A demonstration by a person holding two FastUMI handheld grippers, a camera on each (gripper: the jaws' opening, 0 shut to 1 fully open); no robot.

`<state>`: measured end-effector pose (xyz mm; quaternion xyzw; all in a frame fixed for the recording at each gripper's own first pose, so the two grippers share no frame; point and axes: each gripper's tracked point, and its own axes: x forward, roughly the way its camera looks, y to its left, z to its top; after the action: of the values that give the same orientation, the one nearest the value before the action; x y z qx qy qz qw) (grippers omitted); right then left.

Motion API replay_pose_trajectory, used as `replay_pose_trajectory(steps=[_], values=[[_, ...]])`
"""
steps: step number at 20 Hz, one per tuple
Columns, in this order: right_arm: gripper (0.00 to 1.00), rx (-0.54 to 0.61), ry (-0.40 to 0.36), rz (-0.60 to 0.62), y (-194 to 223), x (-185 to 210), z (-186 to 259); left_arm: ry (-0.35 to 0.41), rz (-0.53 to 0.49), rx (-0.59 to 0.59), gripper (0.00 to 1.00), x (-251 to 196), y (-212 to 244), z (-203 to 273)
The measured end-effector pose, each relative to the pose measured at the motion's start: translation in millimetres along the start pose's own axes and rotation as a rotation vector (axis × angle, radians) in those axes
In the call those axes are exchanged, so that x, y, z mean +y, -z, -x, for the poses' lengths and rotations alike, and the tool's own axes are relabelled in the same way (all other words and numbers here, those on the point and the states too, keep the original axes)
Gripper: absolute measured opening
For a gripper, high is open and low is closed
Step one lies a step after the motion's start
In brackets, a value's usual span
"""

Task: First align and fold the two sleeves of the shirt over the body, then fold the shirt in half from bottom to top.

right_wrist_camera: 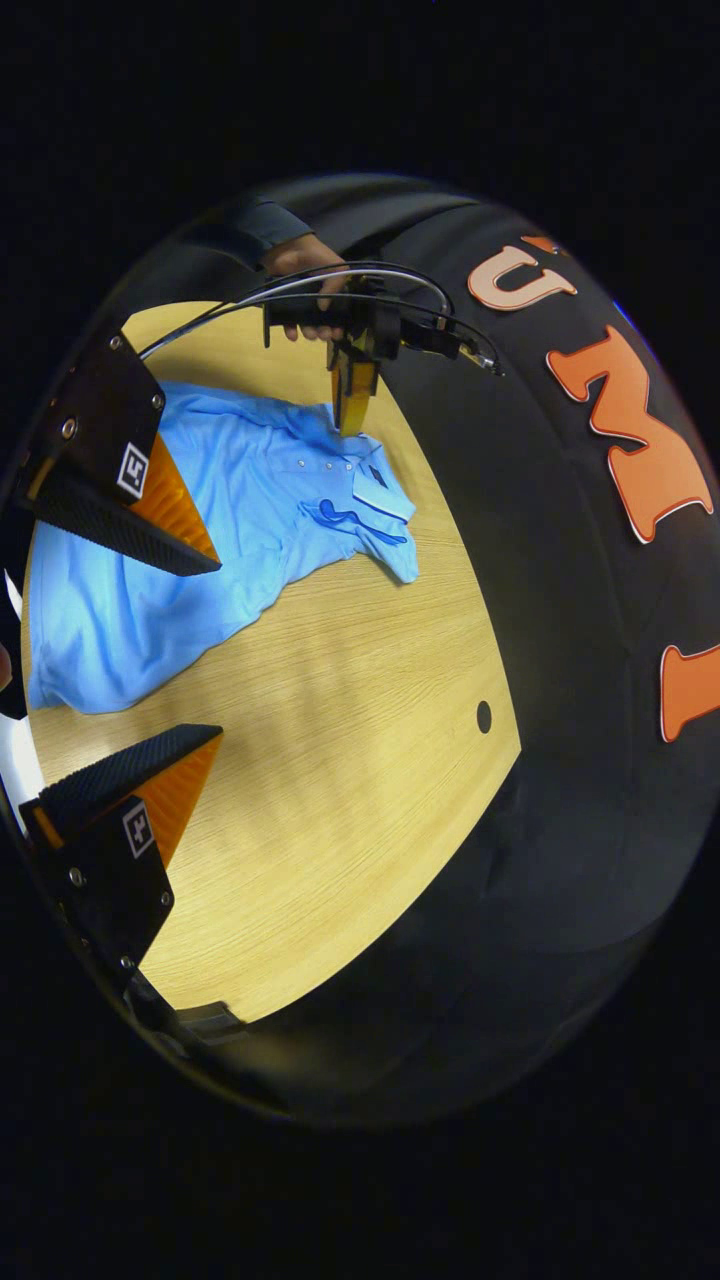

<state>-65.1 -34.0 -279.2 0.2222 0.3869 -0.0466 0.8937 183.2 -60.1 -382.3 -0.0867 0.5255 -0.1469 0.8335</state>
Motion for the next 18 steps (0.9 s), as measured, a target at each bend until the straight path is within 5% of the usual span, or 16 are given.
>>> replay_pose_trajectory(steps=[6,18], values=[[0.95,0.053,-0.039,0.046,25.0,-6.1,1.1,-0.006,-0.020,-0.054,0.98,-11.6,15.8,41.4],[0.97,0.176,-0.150,0.203,90.8,3.9,4.5,-0.081,0.093,-0.037,0.99,5.9,157.7,140.0]])
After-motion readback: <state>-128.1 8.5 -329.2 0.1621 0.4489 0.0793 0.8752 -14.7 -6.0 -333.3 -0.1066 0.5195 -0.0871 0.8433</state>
